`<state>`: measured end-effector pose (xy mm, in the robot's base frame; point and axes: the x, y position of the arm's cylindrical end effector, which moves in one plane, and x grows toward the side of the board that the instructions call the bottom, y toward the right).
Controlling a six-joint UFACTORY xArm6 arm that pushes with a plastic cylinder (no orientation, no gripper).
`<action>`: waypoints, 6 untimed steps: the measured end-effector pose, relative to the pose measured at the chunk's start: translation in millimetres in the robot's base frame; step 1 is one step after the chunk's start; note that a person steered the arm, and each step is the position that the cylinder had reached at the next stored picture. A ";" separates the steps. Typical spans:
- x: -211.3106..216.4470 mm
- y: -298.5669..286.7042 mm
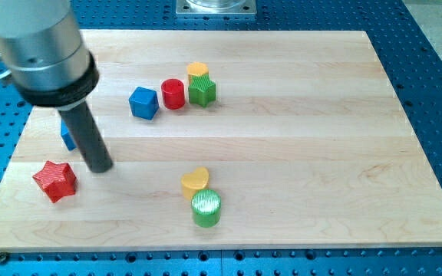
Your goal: Merge the red star and the triangle with each other at the bottom left corner of the board
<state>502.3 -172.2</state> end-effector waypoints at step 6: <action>-24.2 -35.5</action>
<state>478.1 -207.7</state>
